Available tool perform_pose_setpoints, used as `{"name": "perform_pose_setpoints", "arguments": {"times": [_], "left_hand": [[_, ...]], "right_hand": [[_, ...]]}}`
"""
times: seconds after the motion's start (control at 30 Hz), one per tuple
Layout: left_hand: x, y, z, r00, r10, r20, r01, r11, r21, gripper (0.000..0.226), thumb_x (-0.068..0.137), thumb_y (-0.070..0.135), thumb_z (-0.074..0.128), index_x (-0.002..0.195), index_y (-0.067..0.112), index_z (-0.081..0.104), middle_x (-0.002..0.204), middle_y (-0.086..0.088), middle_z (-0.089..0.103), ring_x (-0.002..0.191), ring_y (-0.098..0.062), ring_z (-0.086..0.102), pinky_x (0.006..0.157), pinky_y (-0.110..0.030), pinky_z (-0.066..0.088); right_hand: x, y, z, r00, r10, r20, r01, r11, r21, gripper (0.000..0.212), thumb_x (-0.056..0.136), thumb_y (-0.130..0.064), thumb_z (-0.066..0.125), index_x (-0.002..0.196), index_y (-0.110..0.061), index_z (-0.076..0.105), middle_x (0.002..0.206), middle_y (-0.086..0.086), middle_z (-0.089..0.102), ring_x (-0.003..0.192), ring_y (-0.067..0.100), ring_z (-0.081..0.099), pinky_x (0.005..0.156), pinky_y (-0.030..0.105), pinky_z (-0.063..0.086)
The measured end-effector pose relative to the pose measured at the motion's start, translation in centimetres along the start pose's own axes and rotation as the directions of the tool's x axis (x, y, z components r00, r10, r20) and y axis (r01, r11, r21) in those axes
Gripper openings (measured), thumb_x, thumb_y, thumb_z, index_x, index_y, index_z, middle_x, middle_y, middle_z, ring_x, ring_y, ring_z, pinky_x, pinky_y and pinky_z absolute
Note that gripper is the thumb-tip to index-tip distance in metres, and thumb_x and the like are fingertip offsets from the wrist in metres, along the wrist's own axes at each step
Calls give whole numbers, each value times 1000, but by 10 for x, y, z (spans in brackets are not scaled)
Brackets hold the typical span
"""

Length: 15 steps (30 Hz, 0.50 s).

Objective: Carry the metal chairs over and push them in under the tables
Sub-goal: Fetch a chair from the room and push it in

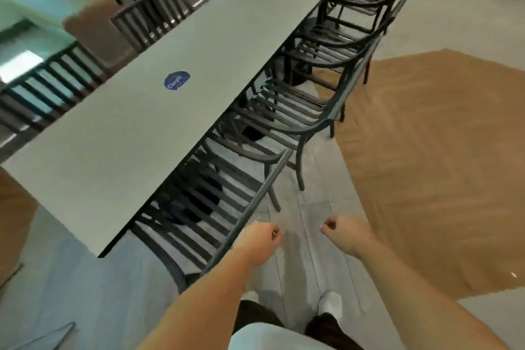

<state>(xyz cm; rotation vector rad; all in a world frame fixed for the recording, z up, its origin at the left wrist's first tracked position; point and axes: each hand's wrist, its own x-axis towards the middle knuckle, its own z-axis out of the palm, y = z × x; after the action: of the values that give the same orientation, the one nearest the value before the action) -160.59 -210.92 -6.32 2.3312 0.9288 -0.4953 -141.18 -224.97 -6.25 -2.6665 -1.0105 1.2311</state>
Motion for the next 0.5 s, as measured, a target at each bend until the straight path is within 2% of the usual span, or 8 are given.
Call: {"name": "perform_pose_setpoints", "arguments": {"times": [0.1, 0.2, 0.33, 0.43, 0.5], "left_hand": [[-22, 9, 12, 991, -116, -63, 112, 992, -53, 33, 109, 42, 42, 104, 20, 66, 86, 2, 67, 68, -11, 58, 61, -25, 43], [-39, 7, 23, 972, -209, -109, 197, 975, -106, 29, 109, 41, 43, 105, 23, 65, 86, 5, 65, 68, -7, 56, 57, -21, 36], [-47, -9, 25, 937, -300, -181, 263, 943, -204, 30, 109, 42, 43, 98, 23, 64, 85, 6, 64, 69, -5, 56, 56, -19, 37], [-45, -26, 19, 897, -332, -293, 269, 934, -236, 32, 107, 47, 41, 102, 28, 67, 92, 11, 63, 78, -4, 60, 70, -24, 50], [-45, -37, 16, 872, -333, -359, 241, 930, -277, 32, 107, 48, 43, 114, 31, 68, 102, 15, 61, 88, -2, 56, 77, -22, 47]], "right_hand": [[13, 3, -18, 995, -80, 57, 87, 989, -116, 43, 103, -48, 51, 109, -10, 70, 101, 10, 73, 94, 29, 67, 81, 36, 52], [24, -2, -32, 984, -149, 99, 166, 966, -199, 38, 103, -47, 52, 104, -13, 69, 97, 8, 71, 90, 27, 65, 81, 36, 52], [37, -29, -44, 960, -241, 141, 272, 919, -285, 35, 104, -46, 51, 118, -18, 67, 114, 6, 70, 99, 25, 62, 89, 37, 52], [47, -52, -45, 946, -292, 142, 321, 906, -275, 37, 102, -48, 54, 123, -21, 68, 118, 4, 69, 105, 22, 64, 96, 41, 53], [48, -69, -47, 934, -331, 130, 355, 896, -268, 36, 101, -48, 55, 124, -22, 67, 116, 1, 69, 105, 21, 64, 96, 41, 54]]}}
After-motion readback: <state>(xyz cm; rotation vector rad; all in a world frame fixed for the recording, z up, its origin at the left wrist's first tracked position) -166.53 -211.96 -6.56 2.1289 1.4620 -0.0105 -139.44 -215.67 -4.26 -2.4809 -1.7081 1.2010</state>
